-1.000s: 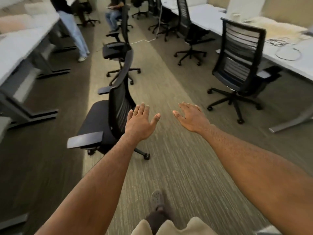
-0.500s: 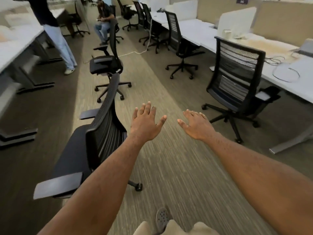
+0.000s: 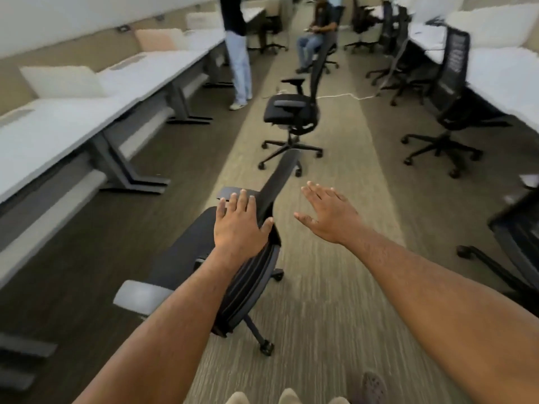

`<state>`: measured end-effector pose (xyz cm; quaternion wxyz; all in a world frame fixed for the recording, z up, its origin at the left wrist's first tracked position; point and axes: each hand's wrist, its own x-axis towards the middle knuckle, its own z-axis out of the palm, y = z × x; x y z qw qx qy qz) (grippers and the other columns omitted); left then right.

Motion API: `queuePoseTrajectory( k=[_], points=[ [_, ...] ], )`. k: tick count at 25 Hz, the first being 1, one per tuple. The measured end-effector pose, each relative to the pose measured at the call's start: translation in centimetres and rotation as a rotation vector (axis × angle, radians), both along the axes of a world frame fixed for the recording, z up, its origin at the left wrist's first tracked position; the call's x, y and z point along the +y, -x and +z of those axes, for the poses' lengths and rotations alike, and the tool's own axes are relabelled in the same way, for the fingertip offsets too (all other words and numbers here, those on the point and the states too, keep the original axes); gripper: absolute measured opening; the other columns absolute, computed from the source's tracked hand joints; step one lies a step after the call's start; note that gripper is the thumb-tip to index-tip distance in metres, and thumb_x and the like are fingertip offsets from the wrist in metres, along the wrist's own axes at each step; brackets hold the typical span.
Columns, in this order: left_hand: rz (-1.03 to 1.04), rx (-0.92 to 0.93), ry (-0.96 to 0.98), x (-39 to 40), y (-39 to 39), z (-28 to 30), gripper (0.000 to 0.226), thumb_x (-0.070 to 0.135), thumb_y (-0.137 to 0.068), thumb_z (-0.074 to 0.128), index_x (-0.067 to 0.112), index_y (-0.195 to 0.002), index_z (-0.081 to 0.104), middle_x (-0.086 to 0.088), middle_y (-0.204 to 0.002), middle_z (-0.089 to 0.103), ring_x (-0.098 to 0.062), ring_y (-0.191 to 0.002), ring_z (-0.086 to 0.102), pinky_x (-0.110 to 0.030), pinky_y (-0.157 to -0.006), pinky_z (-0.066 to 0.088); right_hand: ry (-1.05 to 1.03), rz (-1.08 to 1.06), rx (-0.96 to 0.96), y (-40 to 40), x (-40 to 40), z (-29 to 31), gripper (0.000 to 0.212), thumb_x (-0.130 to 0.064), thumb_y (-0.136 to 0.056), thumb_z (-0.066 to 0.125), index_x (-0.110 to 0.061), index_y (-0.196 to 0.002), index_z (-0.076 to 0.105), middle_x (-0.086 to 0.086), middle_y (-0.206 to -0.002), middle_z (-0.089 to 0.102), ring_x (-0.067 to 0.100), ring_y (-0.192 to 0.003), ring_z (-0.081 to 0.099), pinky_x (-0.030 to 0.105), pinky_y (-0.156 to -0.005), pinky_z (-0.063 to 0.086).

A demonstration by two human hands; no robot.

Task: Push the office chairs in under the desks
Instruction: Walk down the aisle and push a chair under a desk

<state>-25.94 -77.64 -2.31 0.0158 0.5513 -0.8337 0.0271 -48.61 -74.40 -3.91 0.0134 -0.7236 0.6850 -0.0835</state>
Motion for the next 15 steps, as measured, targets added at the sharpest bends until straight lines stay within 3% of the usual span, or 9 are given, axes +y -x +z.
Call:
queuePoseTrajectory(
  k=[4, 6, 8, 10, 12, 15],
  points=[
    [0.215, 0.011, -0.039, -0.9, -0.4, -1.3, 0.086, 0.071, -0.094, 0.011, 0.013, -0.152, 0.036, -0.011, -0.163, 0.025, -0.027, -0.153, 0.011, -0.045, -0.124, 0.003, -0.02, 0.294, 0.02, -0.8, -7.8, 0.0, 0.085, -0.073, -0.092, 0.028, -0.019, -0.157, 0.021, 0.004, -0.165, 0.017, 0.02, -0.151, 0.013, 0.041, -0.121, 0.007],
    [0.321, 0.018, -0.083, -0.8, 0.7, -1.2, 0.09, 0.076, -0.091, 0.008, 0.014, -0.147, 0.044, -0.01, -0.157, 0.038, -0.027, -0.149, 0.024, -0.045, -0.121, 0.016, -0.067, 0.458, 0.058, -0.7, -10.9, 0.4, 0.09, -0.079, -0.088, 0.025, -0.02, -0.156, 0.024, 0.003, -0.164, 0.02, 0.018, -0.151, 0.013, 0.04, -0.121, 0.006],
    [0.432, 0.027, -0.121, -0.4, 1.9, -1.1, 0.091, 0.081, -0.089, 0.01, 0.017, -0.138, 0.051, -0.007, -0.14, 0.057, -0.027, -0.134, 0.046, -0.043, -0.109, 0.036, -0.124, 0.595, 0.102, -0.3, -13.0, 1.0, 0.099, -0.085, -0.08, 0.017, -0.021, -0.155, 0.029, 0.002, -0.162, 0.027, 0.017, -0.149, 0.018, 0.039, -0.121, 0.008],
    [0.568, 0.021, -0.093, 0.2, 2.8, -0.9, 0.09, 0.088, -0.083, 0.01, 0.02, -0.116, 0.059, -0.004, -0.114, 0.069, -0.027, -0.106, 0.063, -0.042, -0.082, 0.049, -0.15, 0.729, 0.155, 0.1, -14.9, 1.5, 0.103, -0.088, -0.075, 0.014, -0.023, -0.153, 0.034, 0.001, -0.158, 0.035, 0.018, -0.146, 0.027, 0.038, -0.119, 0.015],
    [0.645, -0.021, -0.045, 0.8, 3.4, -0.8, 0.087, 0.091, -0.08, 0.01, 0.02, -0.097, 0.058, -0.001, -0.095, 0.069, -0.026, -0.087, 0.065, -0.039, -0.067, 0.049, -0.179, 0.832, 0.188, 0.1, -16.5, 1.8, 0.105, -0.092, -0.073, 0.014, -0.023, -0.148, 0.042, 0.001, -0.15, 0.047, 0.021, -0.137, 0.04, 0.04, -0.114, 0.027],
    [0.691, -0.04, -0.018, 0.8, 3.7, -0.6, 0.084, 0.093, -0.079, 0.01, 0.021, -0.084, 0.053, 0.002, -0.083, 0.065, -0.021, -0.076, 0.063, -0.038, -0.063, 0.049, -0.142, 0.923, 0.199, -0.4, -18.1, 1.6, 0.106, -0.097, -0.068, 0.01, -0.023, -0.129, 0.054, 0.002, -0.121, 0.064, 0.023, -0.111, 0.057, 0.039, -0.09, 0.045]
  ],
)
